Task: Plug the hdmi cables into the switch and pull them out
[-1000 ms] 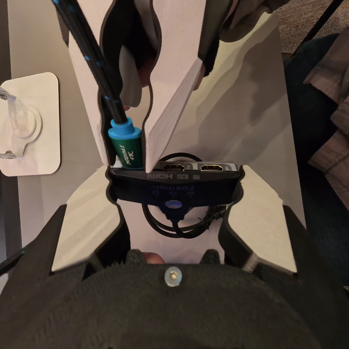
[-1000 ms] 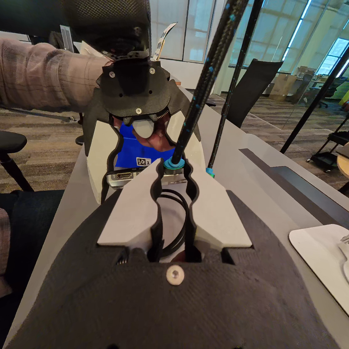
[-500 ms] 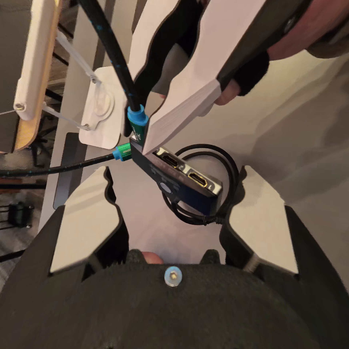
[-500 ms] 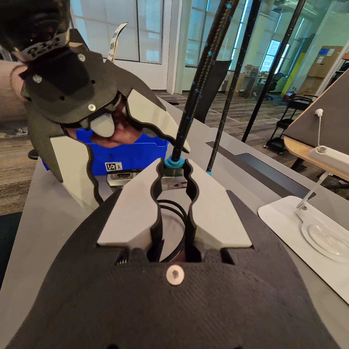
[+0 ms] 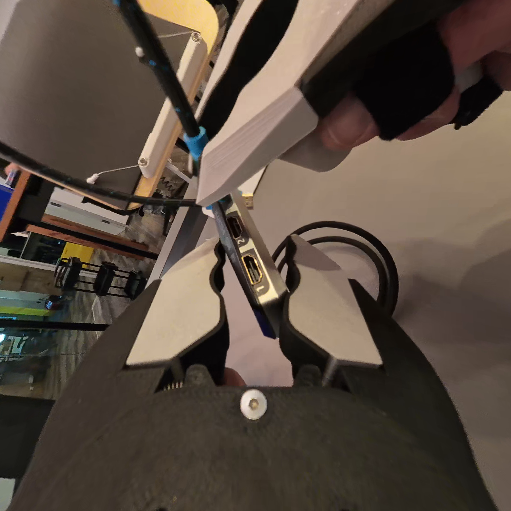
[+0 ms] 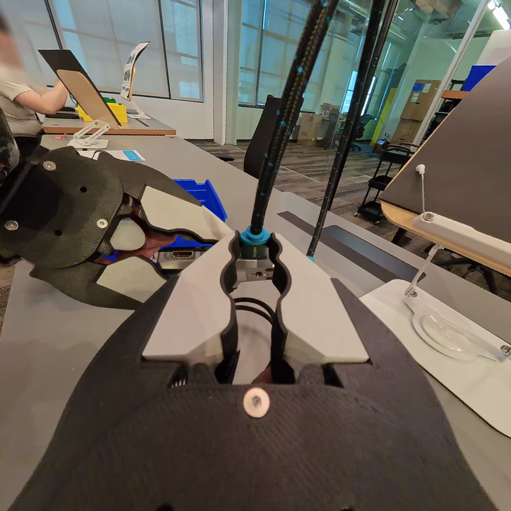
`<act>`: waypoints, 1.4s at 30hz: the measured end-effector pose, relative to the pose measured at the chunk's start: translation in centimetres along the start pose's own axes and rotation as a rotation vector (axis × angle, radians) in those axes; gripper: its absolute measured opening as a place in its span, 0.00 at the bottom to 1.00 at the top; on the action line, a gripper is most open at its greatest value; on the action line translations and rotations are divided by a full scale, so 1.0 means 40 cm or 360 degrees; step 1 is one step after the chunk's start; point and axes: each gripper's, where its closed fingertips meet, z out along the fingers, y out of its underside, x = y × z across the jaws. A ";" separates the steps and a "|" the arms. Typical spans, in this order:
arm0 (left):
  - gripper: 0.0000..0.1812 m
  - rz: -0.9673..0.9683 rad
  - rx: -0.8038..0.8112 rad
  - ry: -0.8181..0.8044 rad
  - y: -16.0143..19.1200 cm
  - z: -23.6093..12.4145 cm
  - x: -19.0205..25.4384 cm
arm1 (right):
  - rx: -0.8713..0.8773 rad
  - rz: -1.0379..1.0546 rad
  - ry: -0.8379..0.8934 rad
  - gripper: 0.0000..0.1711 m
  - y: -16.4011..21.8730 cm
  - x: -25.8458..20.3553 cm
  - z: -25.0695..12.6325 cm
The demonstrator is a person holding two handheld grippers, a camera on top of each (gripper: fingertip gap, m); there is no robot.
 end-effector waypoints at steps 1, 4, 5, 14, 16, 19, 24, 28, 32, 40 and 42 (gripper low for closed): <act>0.20 -0.0004 0.0016 -0.0028 -0.001 -0.002 -0.009 | 0.0002 0.0002 0.0008 0.10 -0.002 0.004 -0.002; 0.14 -0.0026 0.0039 -0.0058 0.000 -0.004 -0.029 | -0.0003 -0.0010 0.0014 0.10 -0.004 0.005 -0.008; 0.14 -0.0021 0.0036 -0.0067 0.000 -0.004 -0.032 | -0.0004 -0.0019 0.0025 0.10 -0.004 0.005 -0.009; 0.14 0.0035 0.0070 -0.0120 -0.023 -0.001 -0.045 | 0.0028 0.0075 0.0034 0.10 -0.013 0.011 -0.015; 0.14 0.0070 0.0054 -0.0135 -0.024 0.001 -0.043 | 0.0023 0.0085 0.0036 0.10 -0.010 0.011 -0.016; 0.14 0.0060 0.0031 -0.0112 -0.024 0.001 -0.043 | 0.0028 0.0091 0.0039 0.10 -0.010 0.013 -0.018; 0.13 0.0065 -0.0050 -0.0081 -0.019 0.004 -0.046 | 0.0015 0.0104 0.0031 0.10 -0.002 0.019 -0.017; 0.13 0.0092 -0.0085 -0.0077 -0.016 0.006 -0.049 | 0.0011 0.0104 0.0029 0.10 0.002 0.022 -0.016; 0.13 0.0128 -0.0110 -0.0080 -0.014 0.007 -0.047 | -0.0008 0.0085 0.0009 0.10 0.008 0.023 -0.018; 0.13 0.0230 -0.0155 -0.0150 0.008 -0.003 -0.065 | -0.0158 -0.0073 -0.0022 0.13 0.038 0.027 -0.029; 0.13 0.0257 -0.0155 -0.0149 0.012 -0.006 -0.066 | -0.0172 -0.0084 -0.0030 0.13 0.036 0.029 -0.032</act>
